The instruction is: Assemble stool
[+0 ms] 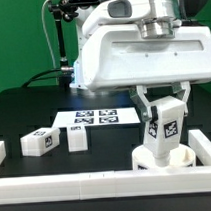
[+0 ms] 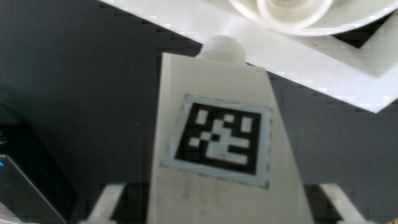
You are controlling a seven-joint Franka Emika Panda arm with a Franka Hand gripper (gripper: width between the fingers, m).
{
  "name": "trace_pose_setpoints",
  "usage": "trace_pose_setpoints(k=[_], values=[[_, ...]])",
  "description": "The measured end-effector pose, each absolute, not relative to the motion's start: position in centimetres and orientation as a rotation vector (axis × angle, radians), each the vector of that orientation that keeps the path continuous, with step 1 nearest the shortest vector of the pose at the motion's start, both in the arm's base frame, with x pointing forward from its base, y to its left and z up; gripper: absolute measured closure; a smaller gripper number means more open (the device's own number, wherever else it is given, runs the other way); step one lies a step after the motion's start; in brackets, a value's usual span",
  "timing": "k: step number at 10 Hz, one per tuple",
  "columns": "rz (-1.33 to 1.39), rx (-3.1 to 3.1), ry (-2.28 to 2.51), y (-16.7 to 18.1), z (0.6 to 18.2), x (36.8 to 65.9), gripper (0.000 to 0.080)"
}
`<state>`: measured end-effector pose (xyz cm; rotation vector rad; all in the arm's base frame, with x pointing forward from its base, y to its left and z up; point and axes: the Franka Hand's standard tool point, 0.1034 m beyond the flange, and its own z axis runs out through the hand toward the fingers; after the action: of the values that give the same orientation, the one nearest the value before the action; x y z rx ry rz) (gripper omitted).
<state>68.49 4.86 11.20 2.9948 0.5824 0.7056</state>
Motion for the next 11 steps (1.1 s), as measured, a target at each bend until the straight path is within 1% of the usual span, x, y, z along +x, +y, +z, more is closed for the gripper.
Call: trace_pose_setpoints(k=[3,11], values=[[0.717,2.984,0.584,4.7,11.1,66.8,0.0472],[0.715,2.985,0.584,4.7,10.8,66.6,0.0472]])
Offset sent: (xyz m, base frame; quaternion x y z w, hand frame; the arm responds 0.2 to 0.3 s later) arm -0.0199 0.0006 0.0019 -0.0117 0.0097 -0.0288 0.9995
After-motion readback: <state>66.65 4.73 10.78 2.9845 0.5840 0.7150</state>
